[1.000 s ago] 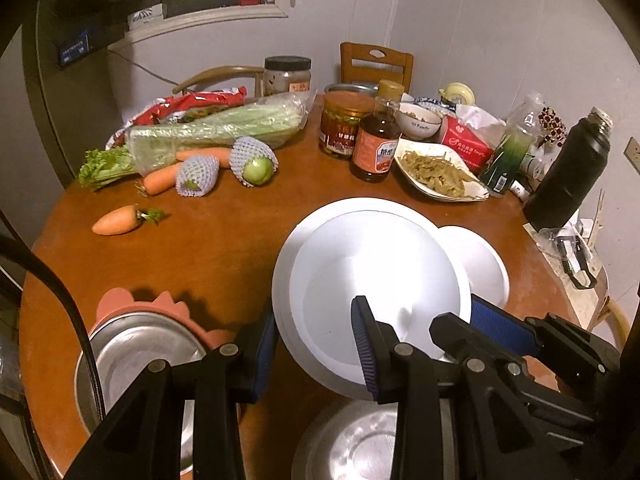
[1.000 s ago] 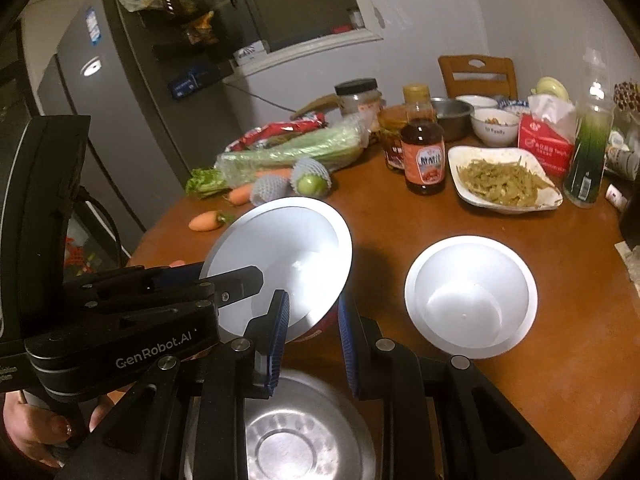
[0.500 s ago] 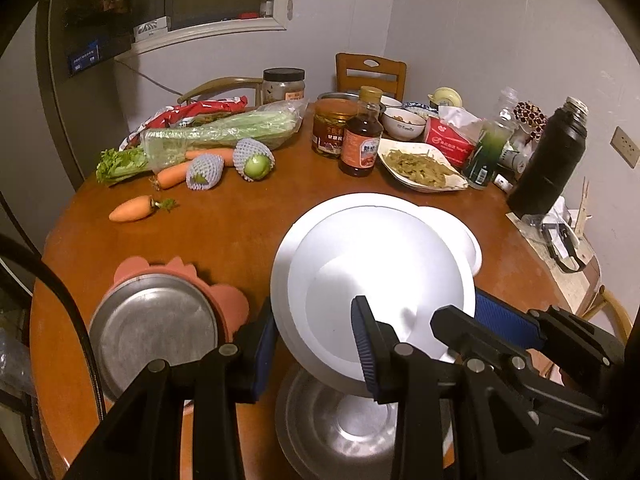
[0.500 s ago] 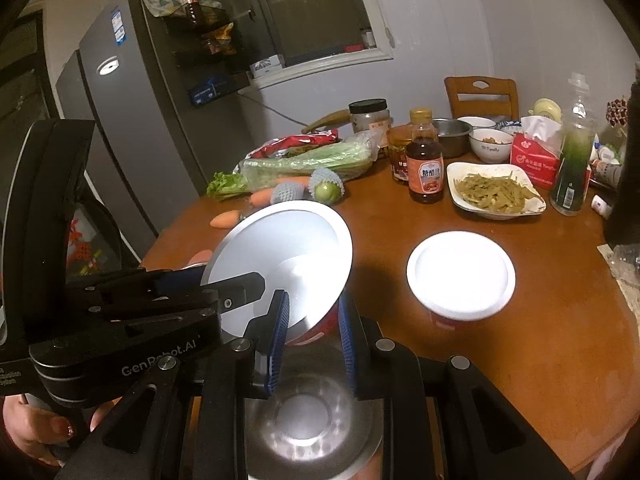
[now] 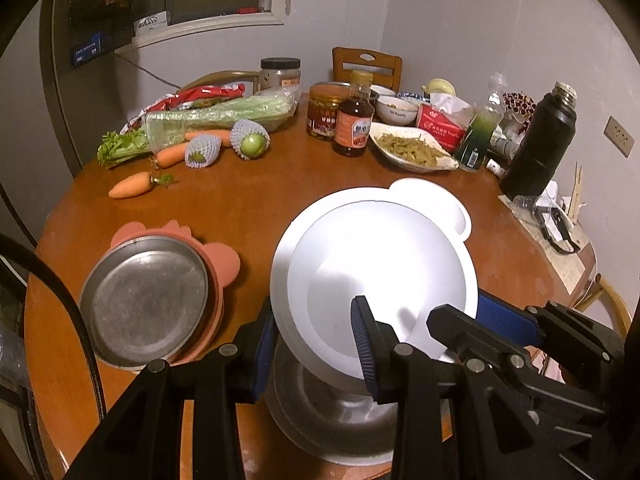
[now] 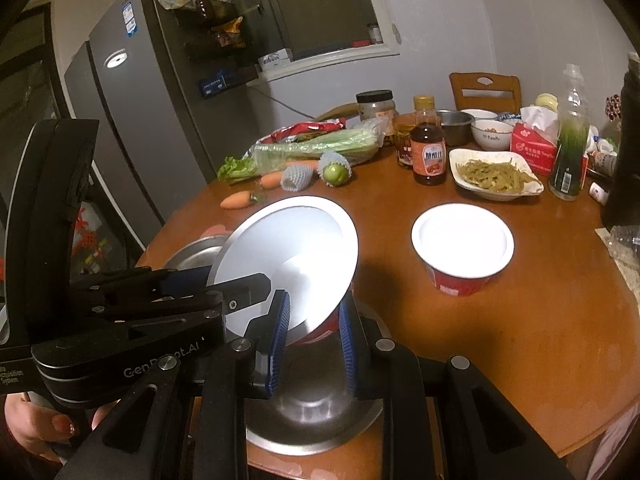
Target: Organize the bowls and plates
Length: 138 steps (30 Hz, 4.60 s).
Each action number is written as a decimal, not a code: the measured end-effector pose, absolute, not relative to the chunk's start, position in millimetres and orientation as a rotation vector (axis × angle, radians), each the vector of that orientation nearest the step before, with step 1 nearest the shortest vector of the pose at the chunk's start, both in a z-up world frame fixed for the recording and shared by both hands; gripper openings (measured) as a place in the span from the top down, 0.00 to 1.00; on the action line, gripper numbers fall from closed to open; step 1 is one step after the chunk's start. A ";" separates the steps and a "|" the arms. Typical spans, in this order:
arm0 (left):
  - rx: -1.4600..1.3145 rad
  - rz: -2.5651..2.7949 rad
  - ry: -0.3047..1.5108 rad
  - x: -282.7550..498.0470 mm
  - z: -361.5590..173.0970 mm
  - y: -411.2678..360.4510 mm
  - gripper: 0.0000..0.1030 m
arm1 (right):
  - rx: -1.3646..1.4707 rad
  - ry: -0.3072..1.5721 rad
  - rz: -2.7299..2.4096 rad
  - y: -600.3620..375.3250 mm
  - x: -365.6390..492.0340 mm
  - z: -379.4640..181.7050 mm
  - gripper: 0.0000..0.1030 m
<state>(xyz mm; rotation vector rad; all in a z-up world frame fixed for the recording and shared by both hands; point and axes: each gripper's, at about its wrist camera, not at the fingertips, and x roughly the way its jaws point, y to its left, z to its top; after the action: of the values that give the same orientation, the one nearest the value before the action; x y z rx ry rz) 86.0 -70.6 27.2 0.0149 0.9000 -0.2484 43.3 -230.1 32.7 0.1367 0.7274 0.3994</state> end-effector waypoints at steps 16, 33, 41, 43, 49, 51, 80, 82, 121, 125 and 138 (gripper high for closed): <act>0.028 -0.260 0.959 70.7 -1.5 -72.6 0.64 | 0.132 0.796 0.409 -231.0 25.6 4.3 0.75; 0.064 -0.246 1.001 71.2 -23.3 -78.2 0.64 | 0.118 0.852 0.385 -231.0 26.6 -15.4 0.74; 0.064 -0.250 0.998 71.5 -23.8 -77.9 0.64 | 0.097 0.860 0.359 -229.8 30.3 -18.3 0.74; 0.067 -0.251 0.998 71.7 -23.7 -78.1 0.64 | 0.099 0.862 0.359 -230.4 31.2 -18.8 0.74; 0.059 -0.258 0.997 72.8 -23.4 -75.8 0.64 | 0.106 0.862 0.351 -232.7 31.6 -18.0 0.74; 0.056 -0.261 0.997 73.9 -23.0 -75.2 0.64 | 0.111 0.863 0.349 -233.6 32.2 -18.0 0.74; 0.063 -0.223 0.922 64.0 -1.9 -70.0 0.53 | 0.133 0.821 0.312 -245.7 29.2 -8.2 0.63; 0.061 -0.223 0.916 63.2 -0.1 -70.1 0.52 | 0.135 0.815 0.313 -247.6 29.0 -7.6 0.63; 0.104 -0.303 0.882 152.7 37.2 -129.6 0.48 | 0.172 0.788 0.184 -314.9 107.0 20.3 0.53; 0.106 -0.307 0.881 159.6 41.1 -133.9 0.48 | 0.170 0.777 0.173 -320.7 113.7 27.9 0.52; 0.124 -0.324 0.914 186.4 33.4 -156.3 0.47 | 0.187 0.795 0.139 -341.8 136.3 25.1 0.48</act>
<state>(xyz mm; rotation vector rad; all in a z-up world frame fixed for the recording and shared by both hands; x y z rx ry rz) 186.4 -156.3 33.4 0.1244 0.9144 -0.3240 136.3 -341.8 25.1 0.1870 0.7951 0.1387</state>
